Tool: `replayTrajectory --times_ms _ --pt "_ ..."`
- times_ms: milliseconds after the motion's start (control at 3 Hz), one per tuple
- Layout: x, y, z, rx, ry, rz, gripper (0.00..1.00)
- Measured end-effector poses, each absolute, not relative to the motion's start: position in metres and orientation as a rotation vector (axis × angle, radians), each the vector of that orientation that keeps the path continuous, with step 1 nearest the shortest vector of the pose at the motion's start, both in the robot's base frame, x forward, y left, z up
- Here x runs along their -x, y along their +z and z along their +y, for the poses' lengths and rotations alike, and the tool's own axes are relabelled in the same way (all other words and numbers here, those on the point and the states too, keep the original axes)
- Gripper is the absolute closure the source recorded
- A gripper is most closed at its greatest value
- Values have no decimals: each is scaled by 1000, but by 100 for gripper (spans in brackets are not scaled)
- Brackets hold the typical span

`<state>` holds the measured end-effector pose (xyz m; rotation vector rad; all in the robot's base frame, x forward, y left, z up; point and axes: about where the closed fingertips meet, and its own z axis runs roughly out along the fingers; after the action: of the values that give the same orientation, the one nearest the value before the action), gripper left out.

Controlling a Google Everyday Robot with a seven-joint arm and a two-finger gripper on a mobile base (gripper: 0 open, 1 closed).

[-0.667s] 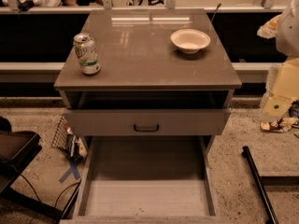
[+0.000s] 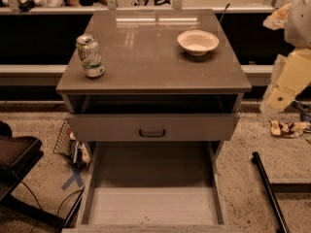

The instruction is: Place 7up can into middle drawer

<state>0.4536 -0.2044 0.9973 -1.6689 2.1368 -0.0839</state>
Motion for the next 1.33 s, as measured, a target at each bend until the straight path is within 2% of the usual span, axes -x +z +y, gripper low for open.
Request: replayTrajectory --times_ms 667,1333 --pt "-544 1007 -145 1453 247 1811 0" --pt "-600 1030 -63 1115 577 1437 0"
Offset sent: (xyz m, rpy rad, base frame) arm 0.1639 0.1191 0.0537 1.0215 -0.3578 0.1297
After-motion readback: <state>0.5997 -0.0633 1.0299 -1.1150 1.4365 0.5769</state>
